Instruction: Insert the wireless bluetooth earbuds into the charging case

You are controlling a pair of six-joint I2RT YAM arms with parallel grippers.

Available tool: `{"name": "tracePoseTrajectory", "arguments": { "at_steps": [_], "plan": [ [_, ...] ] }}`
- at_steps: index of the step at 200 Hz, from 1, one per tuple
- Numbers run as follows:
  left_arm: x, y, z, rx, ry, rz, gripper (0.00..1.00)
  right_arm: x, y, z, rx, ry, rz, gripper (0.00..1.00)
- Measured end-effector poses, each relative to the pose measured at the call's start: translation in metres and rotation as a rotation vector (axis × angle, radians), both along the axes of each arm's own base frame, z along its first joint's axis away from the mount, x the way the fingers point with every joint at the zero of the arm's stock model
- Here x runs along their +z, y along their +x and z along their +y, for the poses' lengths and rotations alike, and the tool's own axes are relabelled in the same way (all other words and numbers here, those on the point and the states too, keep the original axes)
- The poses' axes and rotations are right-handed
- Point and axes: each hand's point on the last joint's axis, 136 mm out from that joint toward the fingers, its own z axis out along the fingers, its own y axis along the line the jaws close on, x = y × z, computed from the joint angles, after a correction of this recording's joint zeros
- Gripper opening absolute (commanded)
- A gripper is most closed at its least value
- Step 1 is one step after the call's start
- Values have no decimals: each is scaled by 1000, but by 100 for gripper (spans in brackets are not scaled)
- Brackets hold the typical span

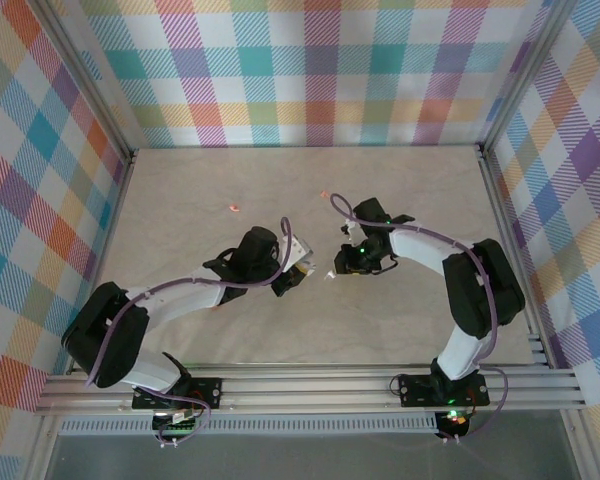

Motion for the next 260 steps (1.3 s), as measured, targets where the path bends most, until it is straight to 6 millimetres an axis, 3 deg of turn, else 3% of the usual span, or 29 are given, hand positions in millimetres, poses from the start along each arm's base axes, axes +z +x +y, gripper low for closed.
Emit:
{"name": "tracePoseTrajectory", "arguments": {
  "at_steps": [104,151,212,260],
  "plan": [
    [7,-5,6,12,-19,-11,0,-26,-2,16,167,-100,-60,29],
    [14,-5,7,13,-31,-25,0,-27,-1,19,190,-117,-78,28],
    [13,-5,9,19,-30,-25,0,-31,1,20,212,-160,-89,20],
    [15,-6,11,21,-34,-30,0,-29,4,21,233,-182,-119,3]
  ]
}}
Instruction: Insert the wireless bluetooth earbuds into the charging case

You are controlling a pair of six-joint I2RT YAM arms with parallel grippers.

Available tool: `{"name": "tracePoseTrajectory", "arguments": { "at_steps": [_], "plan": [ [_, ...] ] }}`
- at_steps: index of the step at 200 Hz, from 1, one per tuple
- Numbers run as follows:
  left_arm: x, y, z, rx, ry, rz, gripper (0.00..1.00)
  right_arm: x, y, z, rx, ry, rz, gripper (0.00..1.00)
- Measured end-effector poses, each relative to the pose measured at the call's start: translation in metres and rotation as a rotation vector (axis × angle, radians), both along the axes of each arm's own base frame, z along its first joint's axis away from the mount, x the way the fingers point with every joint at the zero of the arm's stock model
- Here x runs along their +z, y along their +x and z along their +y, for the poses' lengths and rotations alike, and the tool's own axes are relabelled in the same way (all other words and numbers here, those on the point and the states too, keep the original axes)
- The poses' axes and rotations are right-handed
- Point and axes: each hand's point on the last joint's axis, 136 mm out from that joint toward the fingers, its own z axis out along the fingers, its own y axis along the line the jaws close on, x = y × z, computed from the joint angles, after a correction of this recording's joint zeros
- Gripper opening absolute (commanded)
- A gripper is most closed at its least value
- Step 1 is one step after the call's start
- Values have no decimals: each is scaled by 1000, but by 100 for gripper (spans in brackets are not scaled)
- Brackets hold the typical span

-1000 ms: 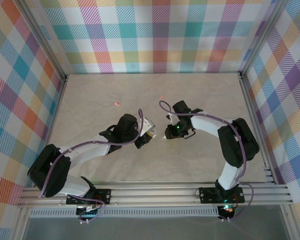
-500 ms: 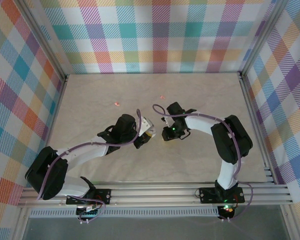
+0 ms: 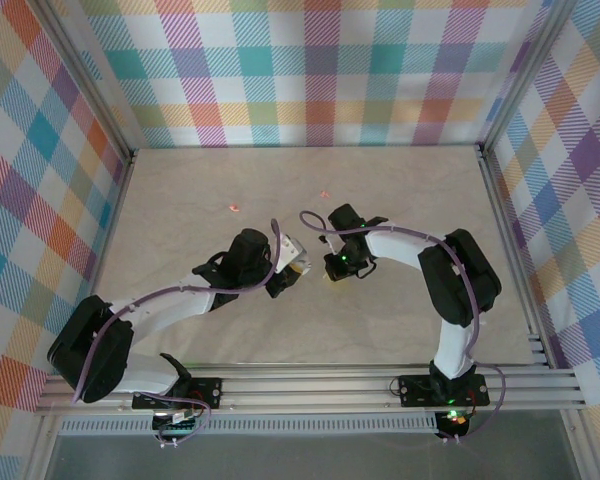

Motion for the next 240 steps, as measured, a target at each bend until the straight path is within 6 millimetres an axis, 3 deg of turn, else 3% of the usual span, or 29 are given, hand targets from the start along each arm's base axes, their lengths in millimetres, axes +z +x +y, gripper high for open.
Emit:
{"name": "tracePoseTrajectory", "arguments": {
  "at_steps": [45,67,95,126,160,187,213,240],
  "plan": [
    [-1,-1,7,27,-24,19,0,4,8,-9,-9,-56,-60,0],
    [3,0,7,32,-60,21,0,18,12,-16,-12,-78,-118,0],
    [14,-2,5,24,-130,15,0,59,21,-21,-22,-55,-240,0],
    [25,-6,0,3,-221,11,0,126,23,-25,-18,1,-423,0],
    [40,-9,-9,-26,-322,9,0,197,-2,-10,93,58,-647,0],
    [59,-10,-16,-53,-402,-7,0,234,-27,9,217,98,-792,0],
    [78,-13,-19,-75,-468,-23,0,249,-46,26,324,116,-899,0],
    [98,-19,-18,-91,-530,-50,0,242,-52,32,397,83,-941,0]
  ]
}}
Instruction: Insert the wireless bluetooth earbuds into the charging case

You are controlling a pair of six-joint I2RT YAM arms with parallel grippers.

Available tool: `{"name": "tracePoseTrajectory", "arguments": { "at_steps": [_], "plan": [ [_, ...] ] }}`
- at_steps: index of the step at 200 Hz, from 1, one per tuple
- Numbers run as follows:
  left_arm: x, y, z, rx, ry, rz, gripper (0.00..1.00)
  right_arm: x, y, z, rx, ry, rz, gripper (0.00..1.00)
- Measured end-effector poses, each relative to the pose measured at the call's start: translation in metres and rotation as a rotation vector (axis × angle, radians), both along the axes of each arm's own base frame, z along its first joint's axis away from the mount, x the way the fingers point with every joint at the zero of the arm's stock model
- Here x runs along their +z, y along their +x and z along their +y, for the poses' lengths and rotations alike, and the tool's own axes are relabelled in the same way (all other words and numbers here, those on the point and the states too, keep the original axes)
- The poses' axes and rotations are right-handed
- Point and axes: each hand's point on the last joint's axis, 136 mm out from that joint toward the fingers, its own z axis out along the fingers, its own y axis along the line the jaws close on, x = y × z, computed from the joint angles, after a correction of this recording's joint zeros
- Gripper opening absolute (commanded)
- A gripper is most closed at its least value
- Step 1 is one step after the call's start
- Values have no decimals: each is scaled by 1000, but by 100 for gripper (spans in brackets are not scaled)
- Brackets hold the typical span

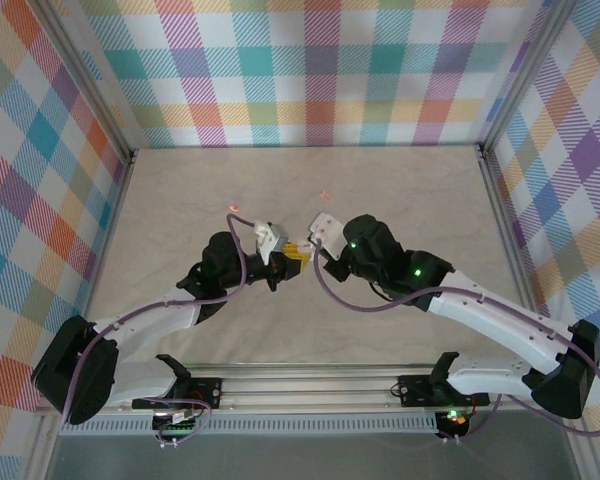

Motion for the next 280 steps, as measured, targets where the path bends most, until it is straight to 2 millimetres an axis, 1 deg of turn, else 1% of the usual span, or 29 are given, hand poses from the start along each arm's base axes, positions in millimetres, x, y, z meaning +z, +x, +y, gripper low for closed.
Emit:
{"name": "tracePoseTrajectory", "arguments": {
  "at_steps": [13,33,65,86,115,141,228,258,280],
  "plan": [
    [7,-3,1,-3,-24,-8,0,-4,-2,2,21,-28,-20,0],
    [13,-7,3,-8,-44,-14,0,0,-3,7,44,-46,-64,0],
    [12,-12,5,-13,-54,-7,0,12,-6,18,78,-42,-145,0],
    [11,-13,6,-12,-53,-3,0,15,-9,23,97,-40,-189,0],
    [12,-13,6,-11,-60,6,0,13,-10,25,112,-54,-237,0],
    [19,-14,7,-12,-79,-1,0,11,-8,25,124,-76,-273,0],
    [25,-17,7,-16,-100,4,0,23,-6,32,164,-89,-373,0],
    [27,-18,8,-15,-104,2,0,15,-6,33,178,-111,-377,0],
    [27,-18,9,-13,-103,5,0,14,-7,34,183,-110,-380,0]
  ]
}}
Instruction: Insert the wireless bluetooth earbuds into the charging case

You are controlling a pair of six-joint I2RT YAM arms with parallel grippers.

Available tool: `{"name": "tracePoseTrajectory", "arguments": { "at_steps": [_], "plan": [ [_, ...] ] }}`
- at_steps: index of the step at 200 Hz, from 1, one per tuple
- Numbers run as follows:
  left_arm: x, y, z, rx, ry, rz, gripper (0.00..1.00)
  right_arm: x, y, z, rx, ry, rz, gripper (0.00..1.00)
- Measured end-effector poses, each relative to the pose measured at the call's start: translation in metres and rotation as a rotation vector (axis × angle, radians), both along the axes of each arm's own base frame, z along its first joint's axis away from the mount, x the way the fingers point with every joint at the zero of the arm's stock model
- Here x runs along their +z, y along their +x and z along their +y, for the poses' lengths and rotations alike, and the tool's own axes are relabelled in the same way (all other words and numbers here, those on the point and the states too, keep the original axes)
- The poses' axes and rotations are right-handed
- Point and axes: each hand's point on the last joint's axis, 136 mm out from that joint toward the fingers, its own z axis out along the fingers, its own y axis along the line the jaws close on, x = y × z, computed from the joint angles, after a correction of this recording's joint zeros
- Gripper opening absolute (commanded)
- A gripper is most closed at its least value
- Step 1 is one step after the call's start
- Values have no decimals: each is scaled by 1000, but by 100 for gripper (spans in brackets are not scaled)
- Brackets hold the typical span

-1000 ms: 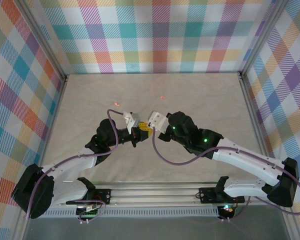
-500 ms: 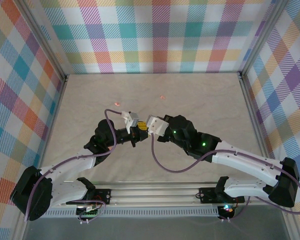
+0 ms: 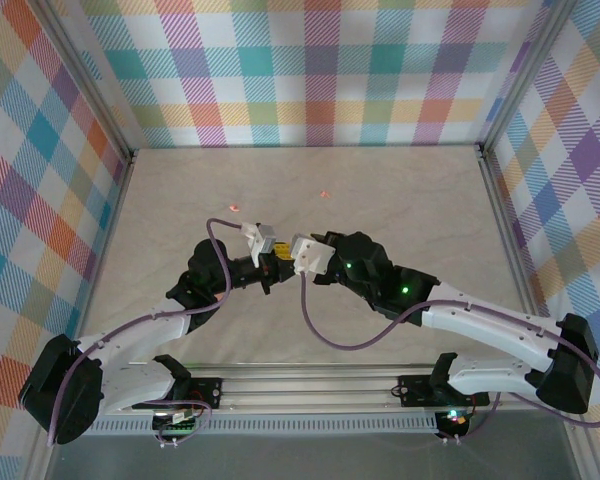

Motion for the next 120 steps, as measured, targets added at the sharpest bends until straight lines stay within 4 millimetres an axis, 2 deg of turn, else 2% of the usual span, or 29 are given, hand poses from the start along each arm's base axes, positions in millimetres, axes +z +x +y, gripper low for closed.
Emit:
{"name": "tracePoseTrajectory", "arguments": {
  "at_steps": [106,120],
  "plan": [
    [3,-2,4,12,0,-1,0,-1,-11,2,58,29,6,0],
    [2,-2,4,13,1,0,0,-2,-12,3,63,28,9,3]
  ]
}}
